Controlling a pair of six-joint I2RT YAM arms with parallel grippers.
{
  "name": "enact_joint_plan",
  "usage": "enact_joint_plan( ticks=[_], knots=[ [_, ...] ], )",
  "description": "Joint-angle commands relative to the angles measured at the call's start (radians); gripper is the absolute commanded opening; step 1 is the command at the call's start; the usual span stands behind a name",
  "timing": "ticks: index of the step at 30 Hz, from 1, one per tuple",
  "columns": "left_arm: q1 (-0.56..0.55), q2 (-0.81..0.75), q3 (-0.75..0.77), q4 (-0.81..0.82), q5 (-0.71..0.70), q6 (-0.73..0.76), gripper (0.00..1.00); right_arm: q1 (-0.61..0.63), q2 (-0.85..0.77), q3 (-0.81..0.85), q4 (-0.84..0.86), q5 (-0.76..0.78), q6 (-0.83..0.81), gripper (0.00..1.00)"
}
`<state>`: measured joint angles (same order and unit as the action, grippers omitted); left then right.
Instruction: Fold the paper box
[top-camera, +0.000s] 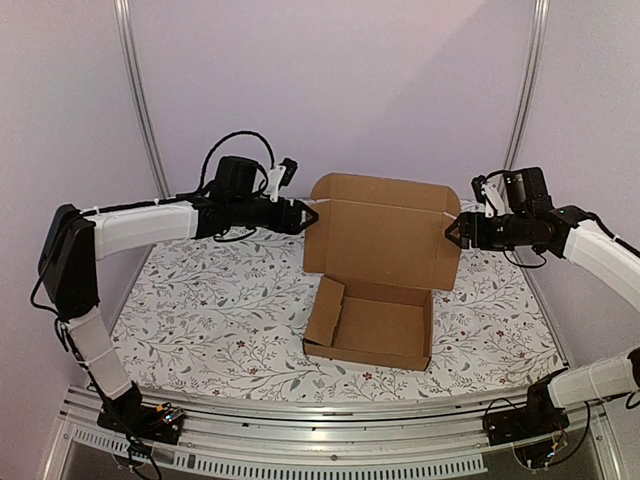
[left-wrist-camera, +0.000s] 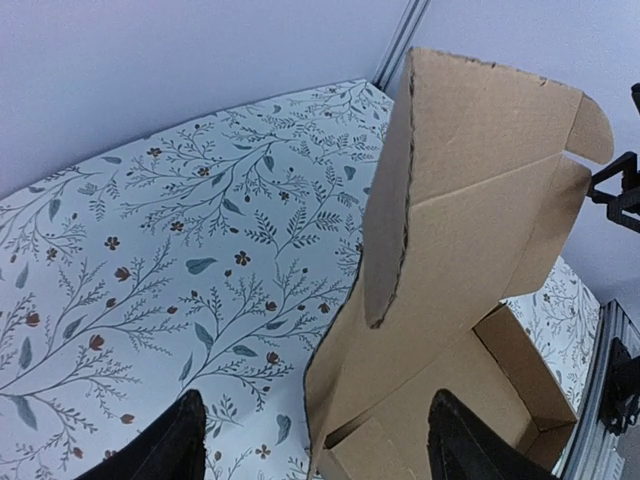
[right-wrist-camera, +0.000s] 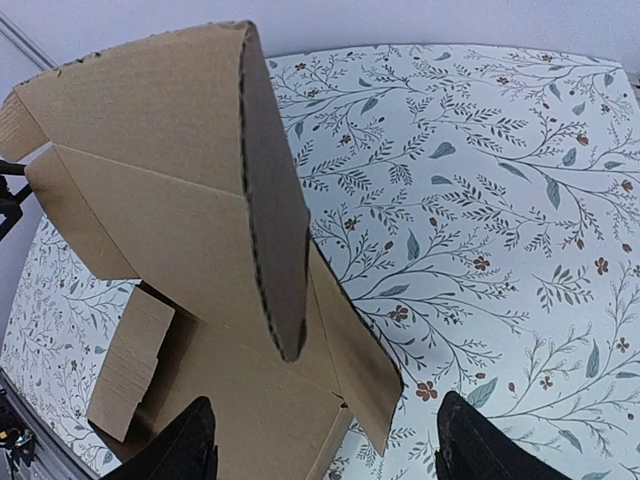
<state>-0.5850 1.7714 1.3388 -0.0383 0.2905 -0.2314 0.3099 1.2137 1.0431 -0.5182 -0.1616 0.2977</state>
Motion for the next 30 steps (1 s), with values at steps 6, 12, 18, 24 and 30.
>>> enact_joint_plan(
  ticks=[6,12,18,24,30],
  knots=[
    [0.016,0.07,0.073,0.006,0.076,0.02,0.67,-0.048,0.107,0.061,0.103,-0.117,-0.041,0.66],
    [0.016,0.102,0.104,0.005,0.103,0.029,0.46,-0.056,0.147,0.071,0.137,-0.161,-0.046,0.52],
    [0.016,0.108,0.102,0.005,0.12,0.035,0.17,-0.055,0.143,0.065,0.153,-0.214,-0.056,0.21],
    [-0.006,0.062,0.063,0.012,0.083,0.031,0.0,-0.014,0.115,0.035,0.17,-0.164,-0.044,0.0],
    [-0.063,-0.014,-0.016,0.012,-0.074,0.006,0.0,0.108,0.022,-0.044,0.245,0.059,0.011,0.0]
  ],
)
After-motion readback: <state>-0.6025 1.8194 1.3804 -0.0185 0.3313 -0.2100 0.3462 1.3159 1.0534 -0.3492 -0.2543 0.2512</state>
